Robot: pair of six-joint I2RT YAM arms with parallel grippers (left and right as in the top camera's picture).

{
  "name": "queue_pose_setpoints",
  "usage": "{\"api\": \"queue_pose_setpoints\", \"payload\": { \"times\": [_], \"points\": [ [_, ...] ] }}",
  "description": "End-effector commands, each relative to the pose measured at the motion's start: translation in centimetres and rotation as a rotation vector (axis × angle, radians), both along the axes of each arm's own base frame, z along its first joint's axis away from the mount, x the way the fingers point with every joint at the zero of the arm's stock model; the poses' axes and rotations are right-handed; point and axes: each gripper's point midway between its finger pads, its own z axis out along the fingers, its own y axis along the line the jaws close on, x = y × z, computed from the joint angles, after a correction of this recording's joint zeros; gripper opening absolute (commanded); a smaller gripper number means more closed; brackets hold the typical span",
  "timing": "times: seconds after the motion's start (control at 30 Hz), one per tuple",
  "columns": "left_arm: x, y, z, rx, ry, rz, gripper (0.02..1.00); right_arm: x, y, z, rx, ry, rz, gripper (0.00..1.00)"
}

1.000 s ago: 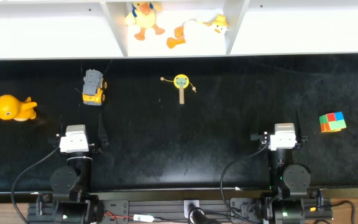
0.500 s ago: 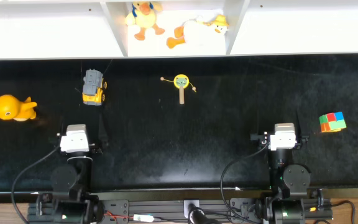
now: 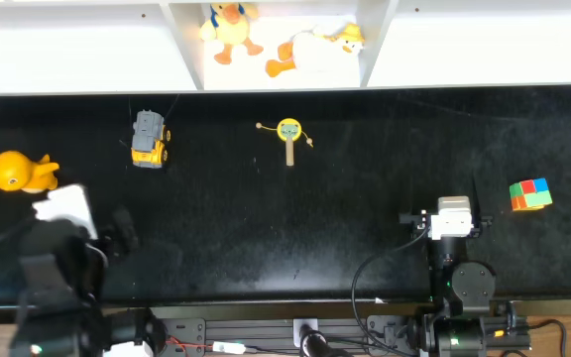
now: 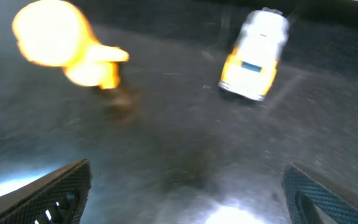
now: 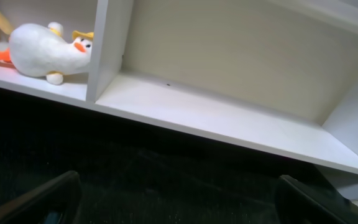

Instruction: Store Toys

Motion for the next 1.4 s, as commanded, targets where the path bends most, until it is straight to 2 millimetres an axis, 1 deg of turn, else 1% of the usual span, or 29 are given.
{"api": "queue_pose_setpoints", "payload": {
  "times": [0.03, 0.13, 0.3, 0.4, 0.53, 0.6, 0.67, 0.73, 0.83, 0.93, 1.03, 1.17, 1.3, 1.33, 1.4],
  "points": [
    [1.4, 1.6, 1.7, 0.013, 0.043, -0.049, 0.993, 0.0, -0.2, -0.4, 0.001, 0.001, -0.009, 0.996],
    [2.5, 2.8, 1.1, -0.059, 0.067, -0.057, 0.993, 0.0, -0.2, -0.4, 0.001, 0.001, -0.009, 0.996],
    [4.5, 5.4, -0.6, -0.160, 0.076, -0.071, 0.996, 0.0, -0.2, -0.4, 0.001, 0.001, -0.009, 0.996],
    [5.3, 7.6, -1.1, -0.174, 0.053, -0.037, 0.993, 0.0, -0.2, -0.4, 0.001, 0.001, -0.009, 0.996],
    [5.2, 10.6, -1.2, -0.138, 0.036, 0.040, 0.998, 0.0, -0.2, -0.4, 0.001, 0.001, -0.009, 0.993],
    [4.9, 12.4, -0.8, -0.083, 0.031, 0.096, 0.998, 0.0, -0.2, -0.4, 0.001, 0.001, -0.009, 0.996],
    [4.6, 13.6, -0.4, -0.019, 0.042, 0.123, 0.996, 0.0, -0.2, -0.4, 0.001, 0.001, -0.009, 0.993],
    [4.4, 14.0, -0.5, 0.051, 0.081, 0.076, 0.996, 0.0, -0.2, -0.4, 0.001, 0.001, -0.009, 0.996],
    [4.7, 14.3, -1.3, 0.105, 0.131, -0.002, 0.996, 0.0, -0.2, -0.4, 0.001, 0.001, -0.009, 0.993],
    [5.5, 14.9, -2.7, 0.102, 0.162, -0.046, 0.996, 0.0, -0.2, -0.4, 0.001, 0.001, -0.009, 0.996],
    [6.5, 15.8, -4.0, 0.098, 0.174, -0.060, 0.996, 0.0, -0.2, -0.4, 0.001, 0.001, -0.009, 0.996],
    [8.0, 17.3, -4.5, 0.097, 0.171, -0.064, 0.996, 0.0, -0.2, -0.4, 0.001, 0.001, -0.009, 0.996],
    [9.1, 18.1, -5.3, 0.078, 0.185, -0.089, 0.998, 0.0, -0.2, -0.4, 0.001, 0.001, -0.009, 0.996],
    [9.3, 18.2, -5.6, 0.075, 0.188, -0.097, 0.947, 0.0, -0.2, -0.4, 0.001, 0.001, -0.009, 0.993],
    [9.5, 18.5, -6.0, 0.069, 0.194, -0.097, 0.748, 0.0, -0.2, -0.4, 0.001, 0.001, -0.009, 0.996]
  ]
}}
